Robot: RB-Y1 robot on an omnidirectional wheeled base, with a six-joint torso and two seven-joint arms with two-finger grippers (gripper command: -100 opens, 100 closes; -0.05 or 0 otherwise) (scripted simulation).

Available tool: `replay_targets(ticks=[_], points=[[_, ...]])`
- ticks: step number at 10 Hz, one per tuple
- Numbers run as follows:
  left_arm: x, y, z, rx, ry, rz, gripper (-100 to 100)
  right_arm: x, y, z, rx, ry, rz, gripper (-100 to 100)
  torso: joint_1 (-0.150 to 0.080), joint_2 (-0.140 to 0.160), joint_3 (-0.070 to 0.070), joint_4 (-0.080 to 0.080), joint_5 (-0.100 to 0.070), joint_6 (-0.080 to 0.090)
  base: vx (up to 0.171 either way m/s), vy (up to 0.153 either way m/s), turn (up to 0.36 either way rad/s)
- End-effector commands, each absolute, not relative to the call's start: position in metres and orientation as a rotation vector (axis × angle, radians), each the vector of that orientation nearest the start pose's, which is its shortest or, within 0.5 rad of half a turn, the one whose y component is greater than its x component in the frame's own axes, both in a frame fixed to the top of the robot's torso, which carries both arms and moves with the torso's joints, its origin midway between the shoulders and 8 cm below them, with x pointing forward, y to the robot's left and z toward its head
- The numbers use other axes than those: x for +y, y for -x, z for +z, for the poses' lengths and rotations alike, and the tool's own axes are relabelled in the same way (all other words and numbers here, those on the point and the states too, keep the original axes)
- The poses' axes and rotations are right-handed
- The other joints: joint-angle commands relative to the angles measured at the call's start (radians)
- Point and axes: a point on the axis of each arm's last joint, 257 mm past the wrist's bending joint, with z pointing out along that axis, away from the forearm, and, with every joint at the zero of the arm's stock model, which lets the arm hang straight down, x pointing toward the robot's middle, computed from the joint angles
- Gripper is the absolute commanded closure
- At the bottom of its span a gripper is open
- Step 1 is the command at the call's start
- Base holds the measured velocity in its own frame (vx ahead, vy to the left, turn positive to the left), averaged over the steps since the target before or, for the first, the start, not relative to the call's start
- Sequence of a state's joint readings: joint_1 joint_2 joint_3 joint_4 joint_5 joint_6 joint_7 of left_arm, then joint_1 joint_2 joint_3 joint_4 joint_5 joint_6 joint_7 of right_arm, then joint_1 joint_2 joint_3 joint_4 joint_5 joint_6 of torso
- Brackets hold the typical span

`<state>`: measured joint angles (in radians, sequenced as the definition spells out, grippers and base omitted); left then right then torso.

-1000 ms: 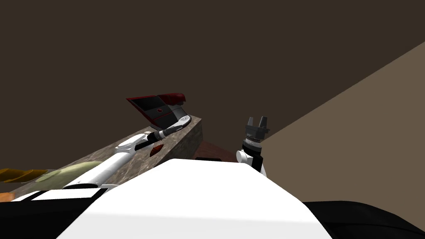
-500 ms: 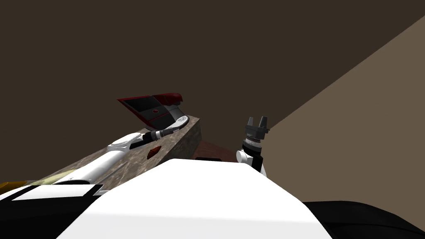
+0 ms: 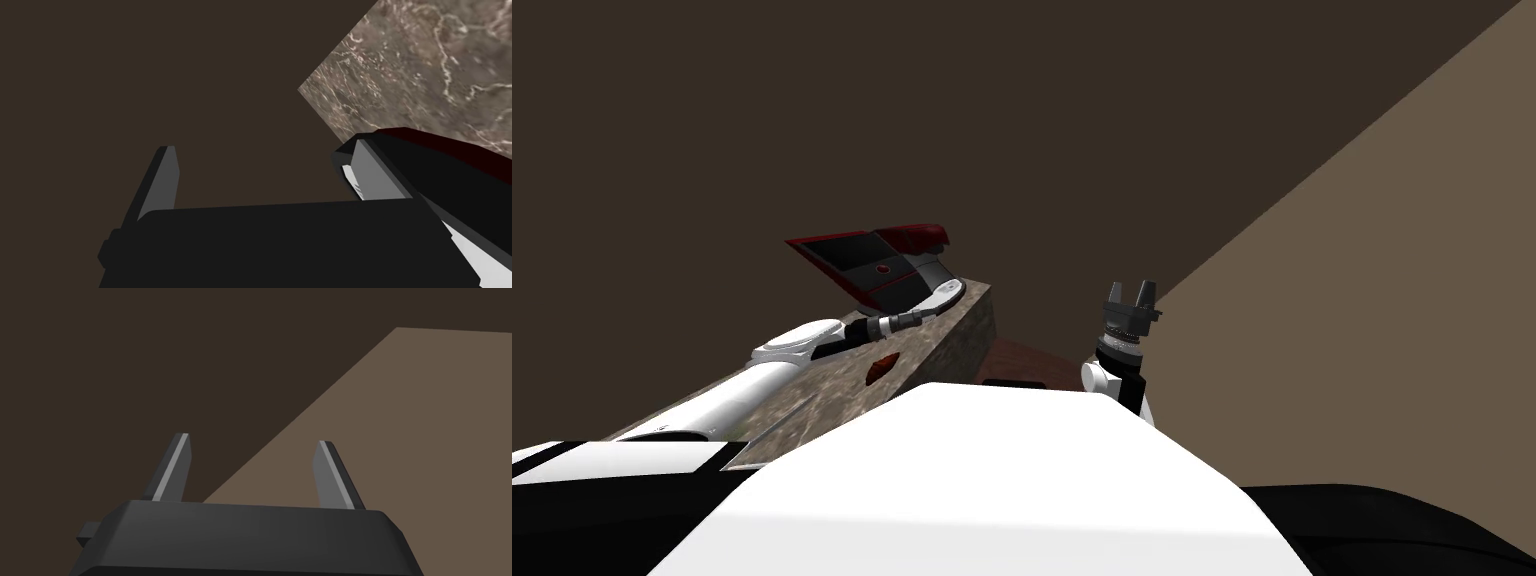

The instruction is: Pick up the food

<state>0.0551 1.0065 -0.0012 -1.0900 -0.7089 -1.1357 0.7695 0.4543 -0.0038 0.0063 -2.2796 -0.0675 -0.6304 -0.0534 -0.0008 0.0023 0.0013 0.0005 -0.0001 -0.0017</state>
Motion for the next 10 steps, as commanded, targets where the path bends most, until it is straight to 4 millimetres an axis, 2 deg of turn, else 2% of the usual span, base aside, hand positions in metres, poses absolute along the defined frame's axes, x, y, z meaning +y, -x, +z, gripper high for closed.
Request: replay_targets(ticks=[1,2,3,4,5,6,7,9,10], points=[[0.428,-0.396,-0.246,2.125,0.23,-1.106,-100,-0.277,-0.321,0.061,0.438,-0.575,1.451,0,0.0,0.0,0.0,0.0,0.0,0.0,-0.029,0.012,-0.175],[0.436,-0.395,-0.251,2.13,0.261,-1.093,-100,-0.277,-0.321,0.061,0.437,-0.575,1.451,0,0.001,0.001,0.0,0.0,0.0,0.001,-0.039,0.021,-0.116],[0.455,-0.387,-0.26,2.196,0.307,-1.057,-100,-0.277,-0.321,0.061,0.438,-0.575,1.451,0,0.001,0.001,0.001,0.0,0.0,0.0,-0.057,0.034,-0.175],[0.459,-0.386,-0.262,2.197,0.325,-1.054,-100,-0.277,-0.321,0.061,0.437,-0.575,1.451,0,0.002,0.003,0.001,0.0,0.0,0.001,-0.056,0.027,-0.078],[0.476,-0.377,-0.269,2.258,0.377,-1.02,-100,-0.277,-0.321,0.061,0.438,-0.575,1.451,0,0.002,0.003,0.002,0.001,0.0,0.0,-0.072,0.029,-0.148],[0.481,-0.376,-0.271,2.259,0.395,-1.013,-100,-0.277,-0.321,0.061,0.437,-0.575,1.451,0,0.002,0.004,0.002,0.001,0.0,0.0,-0.063,0.029,-0.088],[0.497,-0.366,-0.277,2.314,0.447,-0.98,-100,-0.277,-0.321,0.061,0.438,-0.575,1.451,0,0.002,0.004,0.002,0.001,0.0,0.0,-0.065,0.028,-0.127],[0.502,-0.364,-0.279,2.314,0.469,-0.971,-100,-0.277,-0.321,0.061,0.438,-0.575,1.451,0,0.002,0.003,0.002,0.001,0.0,0.0,-0.039,0.017,-0.048],[0.515,-0.355,-0.283,2.364,0.514,-0.941,-100,-0.277,-0.321,0.061,0.438,-0.575,1.451,0,0.001,0.001,0.001,0.0,0.0,0.0,-0.053,0.005,-0.119]])
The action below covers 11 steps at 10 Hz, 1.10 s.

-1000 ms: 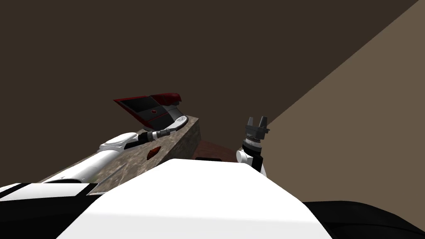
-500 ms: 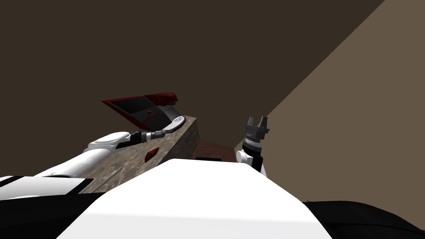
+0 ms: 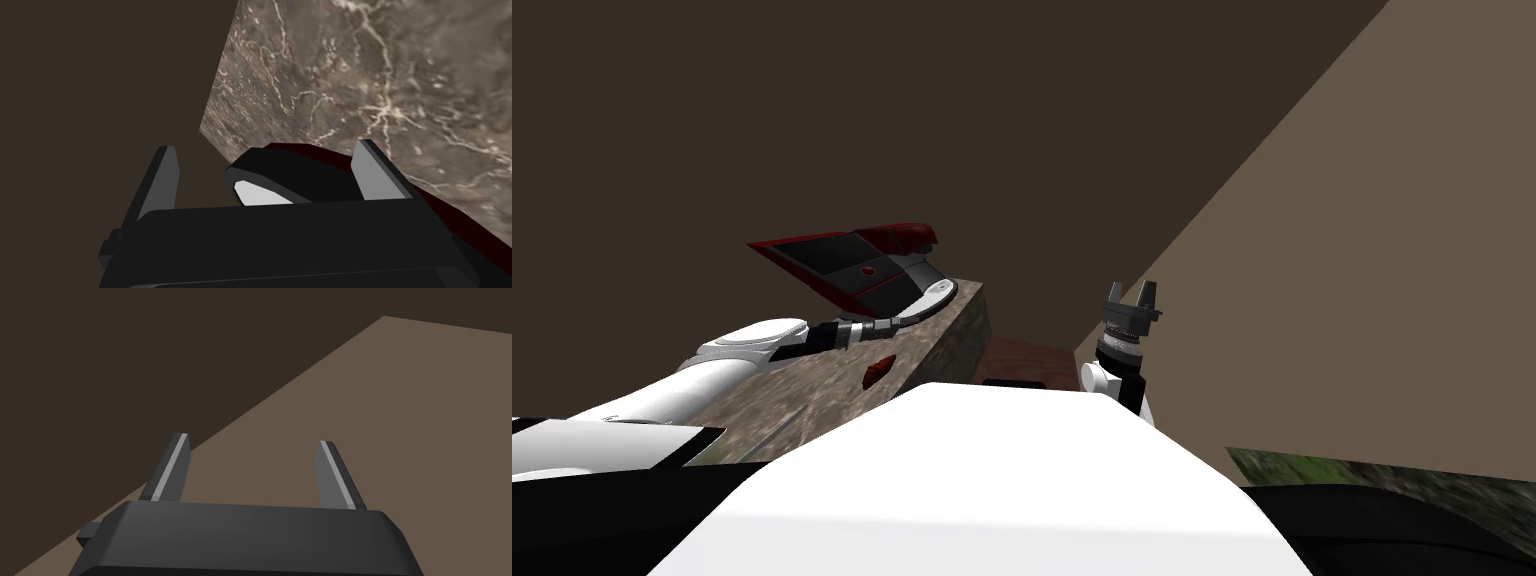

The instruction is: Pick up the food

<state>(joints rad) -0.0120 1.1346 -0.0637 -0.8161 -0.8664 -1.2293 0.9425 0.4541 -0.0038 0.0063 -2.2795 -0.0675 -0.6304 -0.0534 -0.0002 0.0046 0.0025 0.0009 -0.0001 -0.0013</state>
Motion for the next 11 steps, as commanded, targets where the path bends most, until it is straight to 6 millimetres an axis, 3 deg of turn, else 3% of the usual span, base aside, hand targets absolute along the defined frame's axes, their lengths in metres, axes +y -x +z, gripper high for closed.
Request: replay_targets(ticks=[1,3,5,8,10,11], points=[[0.522,-0.352,-0.286,2.363,0.545,-0.929,-100,-0.277,-0.321,0.061,0.437,-0.575,1.451,0,0.0,0.0,0.0,0.0,0.0,0.0,-0.056,0.011,-0.089],[0.558,-0.326,-0.296,2.441,0.684,-0.844,-100,-0.277,-0.321,0.061,0.438,-0.575,1.451,0,0.001,0.001,0.001,0.0,0.0,0.0,-0.084,0.014,-0.162],[0.558,-0.326,-0.296,2.44,0.695,-0.847,-100,-0.277,-0.321,0.061,0.438,-0.575,1.451,0,0.0,0.003,0.002,0.001,0.0,-0.001,-0.06,0.003,-0.031],[0.586,-0.301,-0.302,2.495,0.83,-0.775,-100,-0.277,-0.321,0.061,0.438,-0.575,1.451,0,0.0,0.0,0.0,0.0,0.0,-0.001,-0.05,-0.006,-0.096],[0.589,-0.299,-0.303,2.492,0.845,-0.769,-100,-0.277,-0.321,0.061,0.438,-0.575,1.451,0,-0.001,0.0,0.0,0.0,0.0,-0.001,-0.039,-0.007,-0.016],[0.601,-0.286,-0.306,2.51,0.91,-0.736,-100,-0.277,-0.321,0.061,0.438,-0.575,1.451,0,-0.001,-0.001,0.0,0.0,0.0,-0.001,-0.044,-0.011,-0.082]])
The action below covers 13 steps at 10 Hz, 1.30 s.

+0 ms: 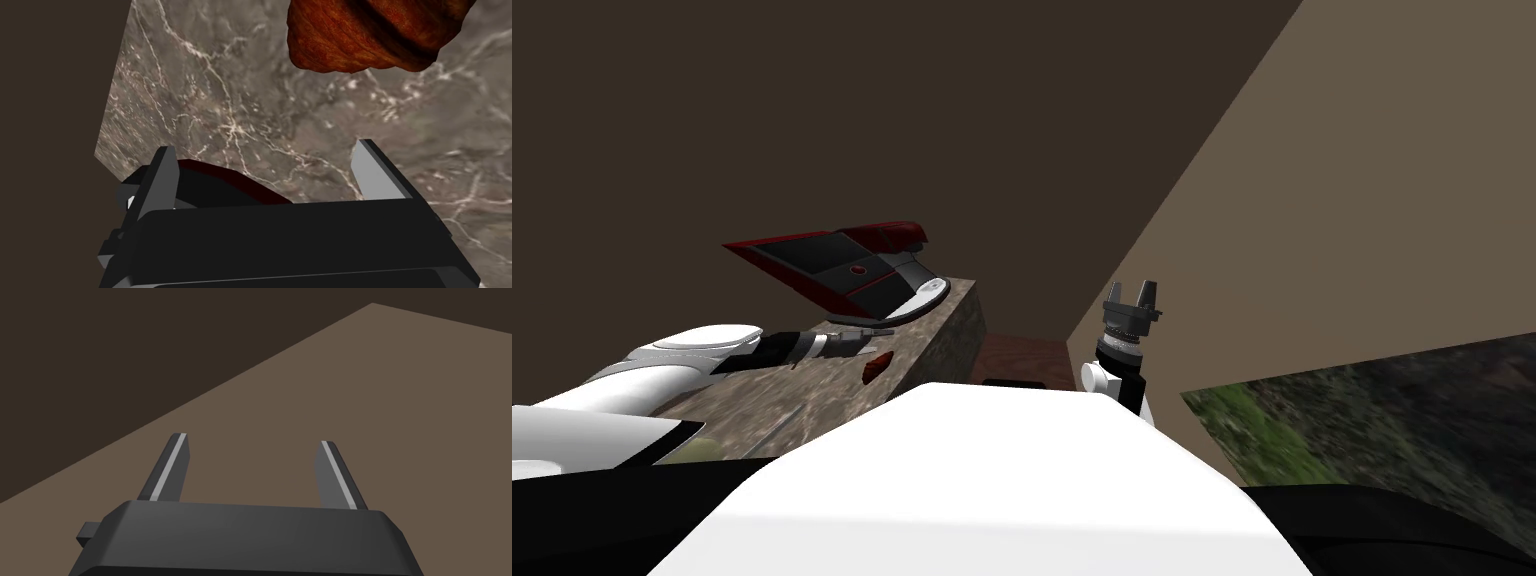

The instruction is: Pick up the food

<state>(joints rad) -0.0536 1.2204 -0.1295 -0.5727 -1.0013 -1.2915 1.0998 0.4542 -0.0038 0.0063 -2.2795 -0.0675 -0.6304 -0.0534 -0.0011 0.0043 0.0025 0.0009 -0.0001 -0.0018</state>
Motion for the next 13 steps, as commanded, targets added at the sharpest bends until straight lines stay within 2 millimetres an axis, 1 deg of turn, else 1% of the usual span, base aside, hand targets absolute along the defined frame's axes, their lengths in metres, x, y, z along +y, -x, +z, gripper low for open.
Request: replay_targets(ticks=[1,3,4,6,7,8,9,12,13], points=[[0.611,-0.275,-0.308,2.524,0.97,-0.708,-100,-0.277,-0.321,0.061,0.438,-0.575,1.451,0,0.0,0.0,0.0,0.0,0.0,0.0,-0.096,-0.029,-0.159],[0.624,-0.256,-0.312,2.544,1.064,-0.665,-100,-0.277,-0.321,0.061,0.437,-0.575,1.451,0,-0.002,0.003,0.002,0.001,-0.001,0.0,-0.103,-0.055,-0.102],[0.624,-0.256,-0.312,2.544,1.064,-0.665,-100,-0.277,-0.321,0.061,0.437,-0.575,1.451,0,-0.003,0.004,0.002,0.001,-0.001,0.0,-0.062,-0.041,-0.006],[0.63,-0.245,-0.315,2.554,1.12,-0.646,-100,-0.277,-0.321,0.061,0.438,-0.575,1.451,0,-0.002,0.001,0.001,0.0,0.0,0.0,-0.049,-0.034,-0.039],[0.628,-0.248,-0.314,2.551,1.104,-0.65,-100,-0.277,-0.321,0.061,0.438,-0.575,1.451,0,-0.002,0.001,0.001,0.0,0.0,0.0,-0.025,-0.017,-0.008],[0.628,-0.247,-0.314,2.552,1.107,-0.65,0,-0.277,-0.321,0.061,0.438,-0.575,1.451,0,0.0,-0.001,0.0,0.0,0.0,0.0,0.0,0.0,0.0],[0.624,-0.241,-0.332,2.549,1.118,-0.648,-100,-0.277,-0.321,0.061,0.438,-0.575,1.451,0,0.0,-0.002,-0.001,0.0,0.0,0.0,0.045,-0.006,-0.066],[0.625,-0.241,-0.331,2.548,1.119,-0.647,-100,-0.277,-0.321,0.061,0.438,-0.575,1.451,0,0.001,-0.006,-0.003,-0.001,0.0,0.0,0.036,-0.001,-0.01],[0.625,-0.241,-0.332,2.549,1.118,-0.647,100,-0.277,-0.321,0.061,0.438,-0.575,1.451,0,0.001,-0.005,-0.003,-0.001,0.0,0.0,0.0,0.0,0.0]])
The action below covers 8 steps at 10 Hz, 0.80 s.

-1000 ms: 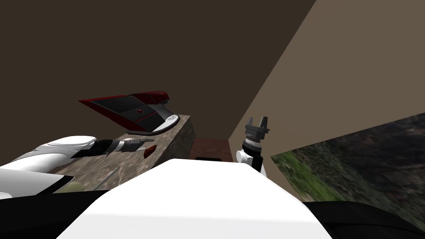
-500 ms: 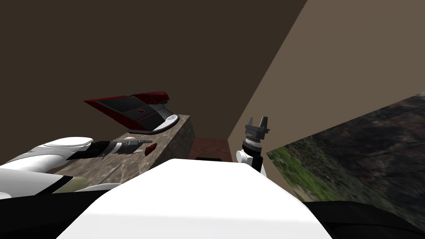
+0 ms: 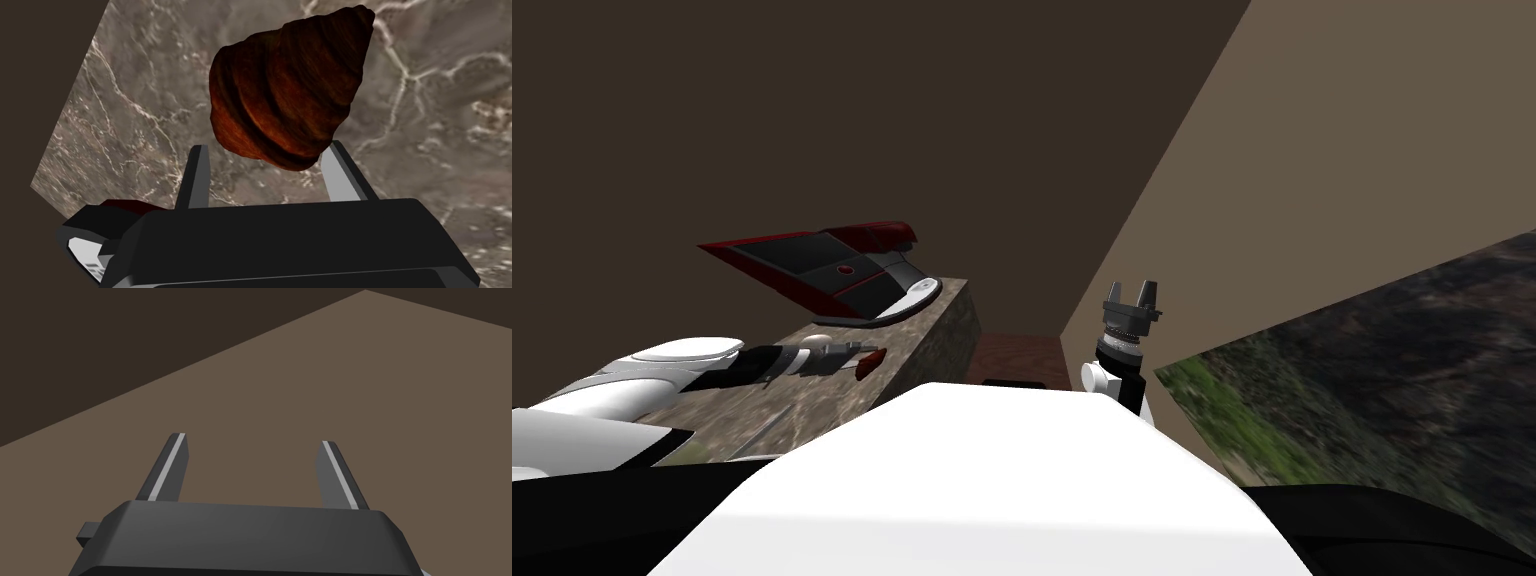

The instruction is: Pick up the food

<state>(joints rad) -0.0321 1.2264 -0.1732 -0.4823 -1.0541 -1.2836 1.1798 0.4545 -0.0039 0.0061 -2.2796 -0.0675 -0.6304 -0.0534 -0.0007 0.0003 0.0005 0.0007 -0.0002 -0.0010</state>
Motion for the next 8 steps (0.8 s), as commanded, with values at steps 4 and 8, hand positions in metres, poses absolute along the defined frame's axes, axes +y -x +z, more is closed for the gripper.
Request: replay_targets(ticks=[4,8], points=[[0.624,-0.241,-0.332,2.548,1.118,-0.648,100,-0.277,-0.321,0.061,0.438,-0.575,1.451,0,0.0,0.0,0.0,0.0,0.0,-0.001,0.0,0.0,0.0],[0.627,-0.249,-0.318,2.548,1.109,-0.649,100,-0.277,-0.321,0.061,0.438,-0.575,1.451,0,0.0,0.005,0.003,0.0,-0.001,-0.002,-0.037,0.005,0.026]])
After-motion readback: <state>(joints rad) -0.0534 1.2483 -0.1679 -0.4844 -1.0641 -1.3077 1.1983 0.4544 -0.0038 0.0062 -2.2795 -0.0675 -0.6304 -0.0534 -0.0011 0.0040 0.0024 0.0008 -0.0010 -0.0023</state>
